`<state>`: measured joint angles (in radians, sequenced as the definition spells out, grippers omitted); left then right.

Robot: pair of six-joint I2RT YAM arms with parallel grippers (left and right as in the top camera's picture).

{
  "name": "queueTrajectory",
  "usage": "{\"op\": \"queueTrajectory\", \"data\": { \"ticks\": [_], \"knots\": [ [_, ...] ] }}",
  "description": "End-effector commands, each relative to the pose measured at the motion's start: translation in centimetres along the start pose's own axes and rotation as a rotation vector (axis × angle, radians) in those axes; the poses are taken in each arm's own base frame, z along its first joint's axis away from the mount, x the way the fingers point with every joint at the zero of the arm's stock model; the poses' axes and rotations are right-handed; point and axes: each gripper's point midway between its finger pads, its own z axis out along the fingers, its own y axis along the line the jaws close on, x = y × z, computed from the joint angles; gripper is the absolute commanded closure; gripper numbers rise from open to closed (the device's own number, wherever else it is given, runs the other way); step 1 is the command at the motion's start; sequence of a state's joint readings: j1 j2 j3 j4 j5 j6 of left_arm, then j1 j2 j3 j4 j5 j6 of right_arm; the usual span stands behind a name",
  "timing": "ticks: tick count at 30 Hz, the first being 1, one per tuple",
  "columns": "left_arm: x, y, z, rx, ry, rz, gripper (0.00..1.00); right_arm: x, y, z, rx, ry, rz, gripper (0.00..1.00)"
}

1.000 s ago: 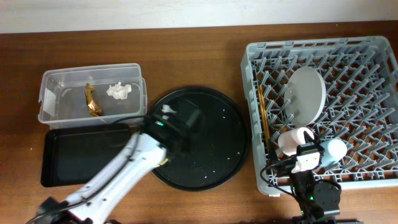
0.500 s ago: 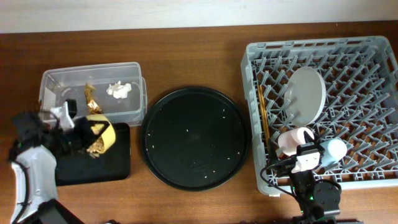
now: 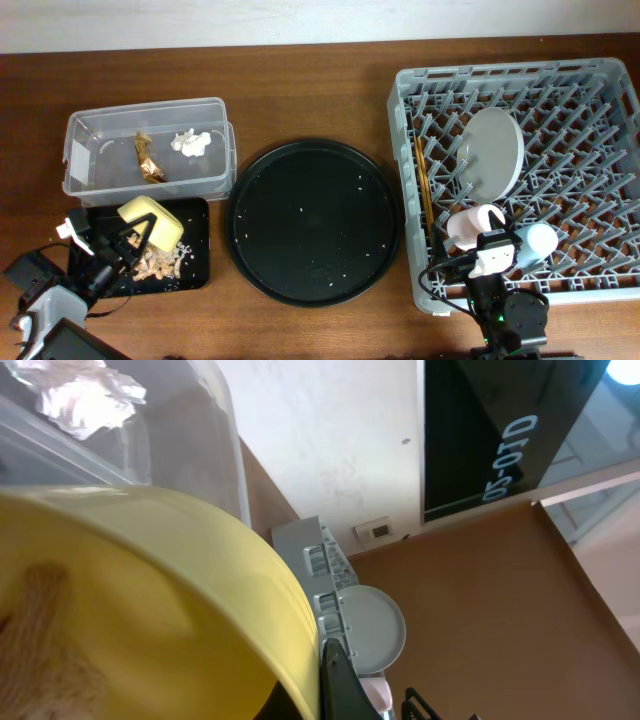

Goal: Sort waste into correct bins and load items into the dishwasher rack
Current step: 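Grasp the yellow bowl with the left gripper and tip scraps onto the black tray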

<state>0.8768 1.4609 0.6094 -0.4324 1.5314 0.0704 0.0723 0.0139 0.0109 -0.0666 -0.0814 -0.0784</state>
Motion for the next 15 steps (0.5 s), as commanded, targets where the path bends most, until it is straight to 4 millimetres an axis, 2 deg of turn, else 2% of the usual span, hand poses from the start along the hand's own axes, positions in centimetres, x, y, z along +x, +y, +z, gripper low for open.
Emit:
{"op": "queueTrajectory", "data": {
  "ticks": [1,2,3,4,5,8,10,12,14,15],
  "knots": [
    [0.0,-0.7,-0.1,0.038,-0.010,0.091,1.00,0.2,0.1,0.0,-0.006,0.002,0.008,0.02],
    [0.0,0.7,-0.2,-0.042,-0.001,0.148,1.00,0.2,0.1,0.0,-0.006,0.002,0.008,0.02],
    [0.1,2.1,-0.3,-0.126,0.007,0.105,1.00,0.2,0.1,0.0,-0.006,0.002,0.008,0.02],
    [0.3,1.9,-0.3,-0.113,0.008,0.098,1.00,0.2,0.1,0.0,-0.006,0.002,0.008,0.02],
    [0.2,0.4,-0.2,-0.026,-0.003,0.138,1.00,0.2,0.1,0.0,-0.006,0.002,0.008,0.02],
    [0.1,1.6,-0.2,-0.097,0.005,0.119,1.00,0.2,0.1,0.0,-0.006,0.002,0.008,0.02],
    [0.3,1.3,-0.2,-0.079,0.004,0.097,1.00,0.2,0.1,0.0,-0.006,0.002,0.008,0.02],
    [0.4,-0.2,0.1,0.007,0.005,0.163,0.99,0.2,0.1,0.0,-0.006,0.002,0.008,0.02],
    [0.8,0.8,0.5,-0.054,0.035,0.173,1.00,0.2,0.1,0.0,-0.006,0.002,0.008,0.02],
    [0.8,0.7,0.8,-0.042,0.042,0.207,1.00,0.2,0.1,0.0,-0.006,0.002,0.008,0.02]
  ]
}}
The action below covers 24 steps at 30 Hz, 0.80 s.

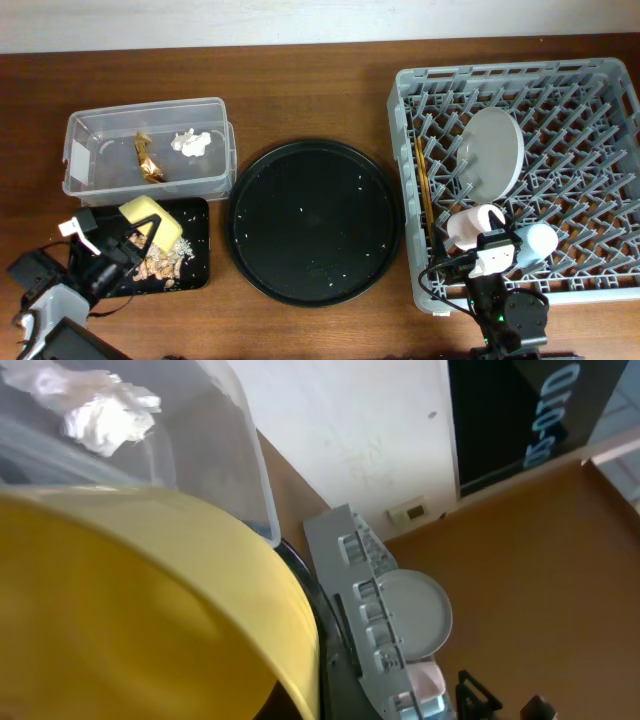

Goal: Sort waste into correct bins and load items into the dishwasher rack
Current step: 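Grasp the yellow bowl with the left gripper and tip scraps onto the black tray, then carry the yellow bowl with the left gripper and set it in the dish rack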

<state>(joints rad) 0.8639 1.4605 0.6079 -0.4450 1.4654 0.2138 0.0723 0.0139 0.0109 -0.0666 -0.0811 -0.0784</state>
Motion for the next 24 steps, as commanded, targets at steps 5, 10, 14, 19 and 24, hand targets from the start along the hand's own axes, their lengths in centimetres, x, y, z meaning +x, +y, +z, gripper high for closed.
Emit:
{"op": "queueTrajectory", "data": {
  "ticks": [5,10,14,19,24],
  "knots": [
    [0.3,-0.5,0.9,0.020,0.032,0.051,1.00,0.2,0.1,0.0,-0.006,0.002,0.008,0.02],
    [0.4,-2.1,2.4,0.079,0.084,0.044,1.00,0.2,0.1,0.0,-0.006,0.002,0.008,0.02],
    [2.2,-3.7,5.0,0.137,0.193,0.094,1.00,0.2,0.1,0.0,-0.006,0.002,0.008,0.02],
    [9.4,-10.3,11.7,0.325,0.546,0.140,1.00,0.2,0.1,0.0,-0.006,0.002,0.008,0.02],
    [10.7,-20.8,19.7,0.458,0.517,0.355,1.00,0.2,0.1,0.0,-0.006,0.002,0.008,0.02]
  ]
}}
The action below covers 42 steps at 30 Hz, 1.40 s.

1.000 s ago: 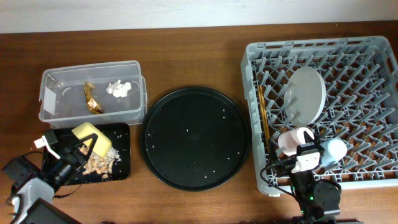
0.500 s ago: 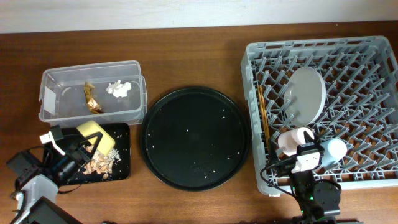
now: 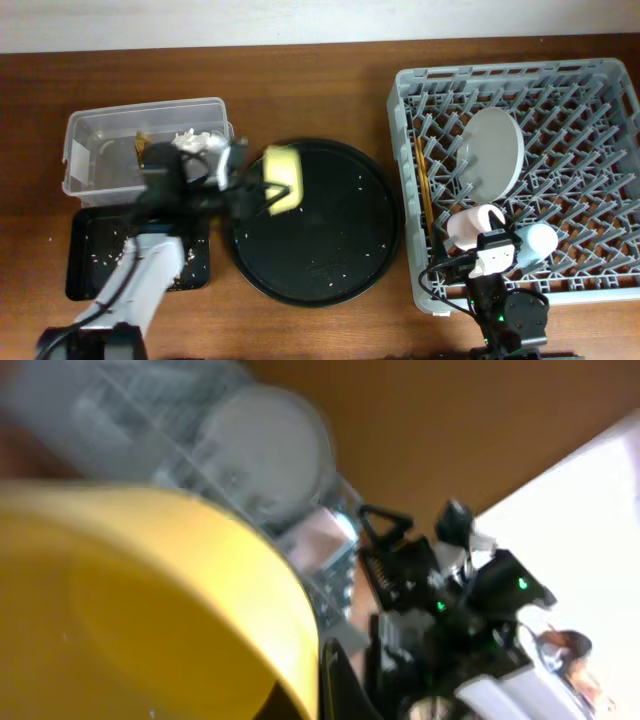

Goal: Sort waste into correct bins and load items into the dishwasher rack
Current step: 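Carry the yellow bowl with the left gripper and set it in the dish rack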

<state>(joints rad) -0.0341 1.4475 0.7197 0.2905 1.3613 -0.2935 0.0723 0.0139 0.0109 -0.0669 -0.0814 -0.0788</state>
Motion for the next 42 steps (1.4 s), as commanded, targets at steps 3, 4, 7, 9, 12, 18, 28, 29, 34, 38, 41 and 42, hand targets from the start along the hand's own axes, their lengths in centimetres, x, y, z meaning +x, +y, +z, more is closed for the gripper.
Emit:
{"op": "queueTrajectory", "data": {
  "ticks": [3,4,7,9,12,18,28,29,34,38,41,42],
  "knots": [
    [-6.8,-2.7,7.8,-0.104,-0.212,-0.015,1.00,0.2,0.1,0.0,-0.005,0.001,0.008,0.02],
    [-7.3,-2.9,9.1,-0.106,-0.243,-0.015,1.00,0.2,0.1,0.0,-0.005,0.001,0.008,0.02],
    [-8.9,-4.7,13.8,0.020,-0.235,0.016,1.00,0.2,0.1,0.0,-0.005,0.001,0.008,0.02],
    [-10.1,-4.9,17.0,0.085,-0.199,0.028,1.00,0.2,0.1,0.0,-0.005,0.001,0.008,0.02],
    [-11.8,-3.7,20.9,0.130,-0.188,-0.013,1.00,0.2,0.1,0.0,-0.005,0.001,0.008,0.02],
    [-9.0,2.9,27.6,0.106,-0.153,-0.248,1.00,0.2,0.1,0.0,-0.005,0.001,0.008,0.02],
    [-4.9,4.4,29.0,0.129,-0.045,-0.316,0.01,0.2,0.1,0.0,-0.005,0.001,0.008,0.02],
    [-4.9,4.5,28.6,0.140,-0.030,-0.315,0.01,0.2,0.1,0.0,-0.005,0.001,0.008,0.02],
    [-5.6,5.9,25.6,0.174,0.024,-0.336,0.01,0.2,0.1,0.0,-0.006,0.001,0.008,0.02],
    [-5.6,6.7,24.0,0.184,0.064,-0.353,0.01,0.2,0.1,0.0,-0.005,0.001,0.008,0.02],
    [-4.1,8.2,23.6,0.140,0.119,-0.429,0.01,0.2,0.1,0.0,-0.005,0.001,0.008,0.02],
    [-4.0,8.6,23.4,0.127,0.121,-0.443,0.01,0.2,0.1,0.0,-0.005,0.001,0.008,0.02]
  ]
}}
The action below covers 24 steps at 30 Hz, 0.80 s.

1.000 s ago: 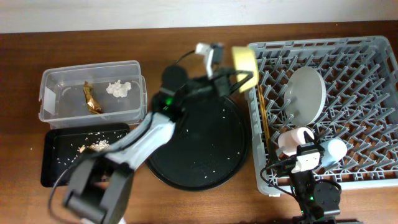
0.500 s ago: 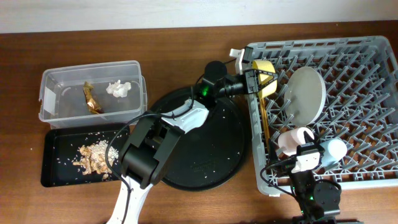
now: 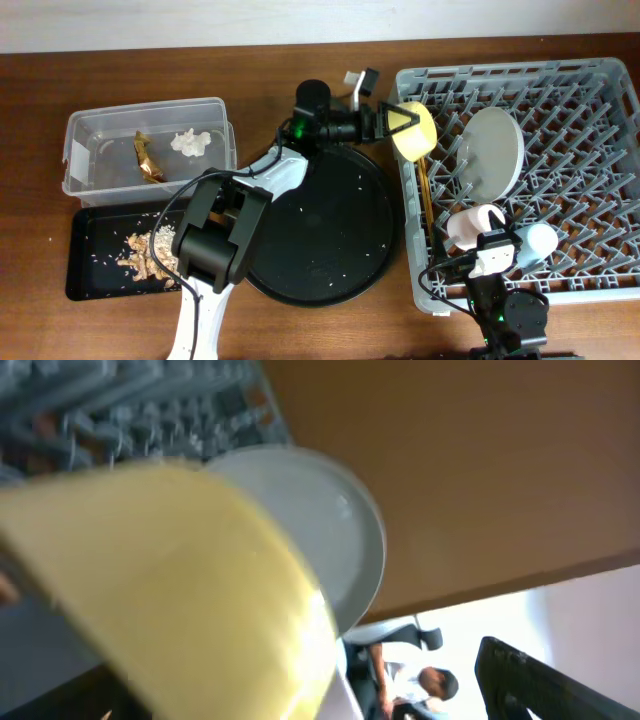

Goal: Sort waste into correct bins and load items into the dishwasher rack
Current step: 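Carry the yellow bowl with the left gripper and set it in the dish rack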

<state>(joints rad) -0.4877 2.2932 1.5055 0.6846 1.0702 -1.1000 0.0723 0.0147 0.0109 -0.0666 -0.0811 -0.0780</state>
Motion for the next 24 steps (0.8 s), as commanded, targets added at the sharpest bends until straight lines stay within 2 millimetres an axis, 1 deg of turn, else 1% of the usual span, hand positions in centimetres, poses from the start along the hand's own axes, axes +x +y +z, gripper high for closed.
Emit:
{"op": "queueTrajectory", "data": {
  "ticks": [1,3,7,9,11,12,14,15,17,18,20,22,24],
  "knots": [
    [0.0,-0.1,-0.4,0.007,0.029,0.015,0.01,0.2,0.1,0.0,-0.006,0.001,0.008,0.02],
    [0.7,-1.8,0.8,0.026,0.045,0.041,0.01,0.2,0.1,0.0,-0.006,0.001,0.008,0.02],
    [0.7,-4.6,1.9,0.041,0.030,0.094,0.01,0.2,0.1,0.0,-0.006,0.001,0.008,0.02],
    [1.7,-6.6,2.9,0.058,0.054,0.111,0.01,0.2,0.1,0.0,-0.006,0.001,0.008,0.02],
    [2.5,-7.1,3.5,0.042,0.073,0.110,0.01,0.2,0.1,0.0,-0.006,0.001,0.008,0.02],
    [3.1,-6.9,3.8,0.018,0.088,0.096,0.01,0.2,0.1,0.0,-0.006,0.001,0.008,0.02],
    [4.6,-5.9,4.0,-0.069,0.119,0.068,0.01,0.2,0.1,0.0,-0.006,0.001,0.008,0.02],
    [5.4,-5.1,4.0,-0.140,0.128,0.061,0.01,0.2,0.1,0.0,-0.006,0.001,0.008,0.02],
    [6.0,-4.1,3.3,-0.260,0.125,0.086,0.01,0.2,0.1,0.0,-0.006,0.001,0.008,0.02],
    [6.3,-4.1,2.8,-0.291,0.136,0.098,0.01,0.2,0.1,0.0,-0.006,0.001,0.008,0.02],
    [6.4,-3.8,2.5,-0.308,0.140,0.089,0.01,0.2,0.1,0.0,-0.006,0.001,0.008,0.02],
    [6.3,-3.0,1.9,-0.348,0.131,0.065,0.01,0.2,0.1,0.0,-0.006,0.001,0.008,0.02],
    [5.7,-2.9,1.4,-0.348,0.119,0.062,0.01,0.2,0.1,0.0,-0.006,0.001,0.008,0.02]
  ]
}}
